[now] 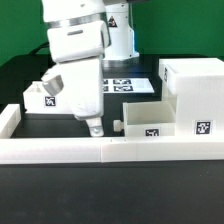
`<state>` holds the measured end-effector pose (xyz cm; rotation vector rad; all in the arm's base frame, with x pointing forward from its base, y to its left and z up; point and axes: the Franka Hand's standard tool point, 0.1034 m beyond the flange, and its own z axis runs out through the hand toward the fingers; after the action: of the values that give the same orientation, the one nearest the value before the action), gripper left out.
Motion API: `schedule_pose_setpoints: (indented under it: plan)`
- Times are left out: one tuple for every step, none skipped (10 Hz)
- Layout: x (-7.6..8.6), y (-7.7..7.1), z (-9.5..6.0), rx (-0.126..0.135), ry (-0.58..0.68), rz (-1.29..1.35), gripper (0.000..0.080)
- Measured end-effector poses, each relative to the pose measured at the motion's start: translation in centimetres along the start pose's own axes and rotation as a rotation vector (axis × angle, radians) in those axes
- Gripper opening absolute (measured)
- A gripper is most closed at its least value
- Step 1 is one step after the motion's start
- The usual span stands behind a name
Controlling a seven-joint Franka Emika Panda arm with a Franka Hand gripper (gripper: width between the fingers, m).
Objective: Assemble drawer
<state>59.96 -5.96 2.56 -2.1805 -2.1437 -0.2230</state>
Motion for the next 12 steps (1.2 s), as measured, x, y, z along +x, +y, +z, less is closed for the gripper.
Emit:
schedule_pose_setpoints:
  plan:
    - [0.8,0.0,0.2,0.004,0.005,0.01,0.0649]
    - [1.6,-0.1,0.5,0.005,0.008,0.018,0.0649]
    - [2.3,-0.3,0.7,0.009,0.012,0.019,0.0649]
    - [2.3,-0.4,0.7,0.011,0.012,0.02,0.0649]
    - [2.3,-0.5,0.8,0.013,0.014,0.017,0.0649]
    - [1.9,-0.6,0.8,0.013,0.014,0.013,0.0649]
    - [1.8,-0.6,0.8,0.013,0.013,0.017,0.0649]
    - [1.7,-0.6,0.8,0.013,0.015,0.009,0.0649]
    - [0.9,-0.7,0.9,0.013,0.023,0.004,0.0649]
    - [1.0,-0.7,0.9,0.014,0.021,0.02,0.0649]
    - [1.8,-0.9,1.2,0.02,0.026,0.013,0.0649]
    - [2.7,-0.9,1.4,0.024,0.032,0.017,0.0649]
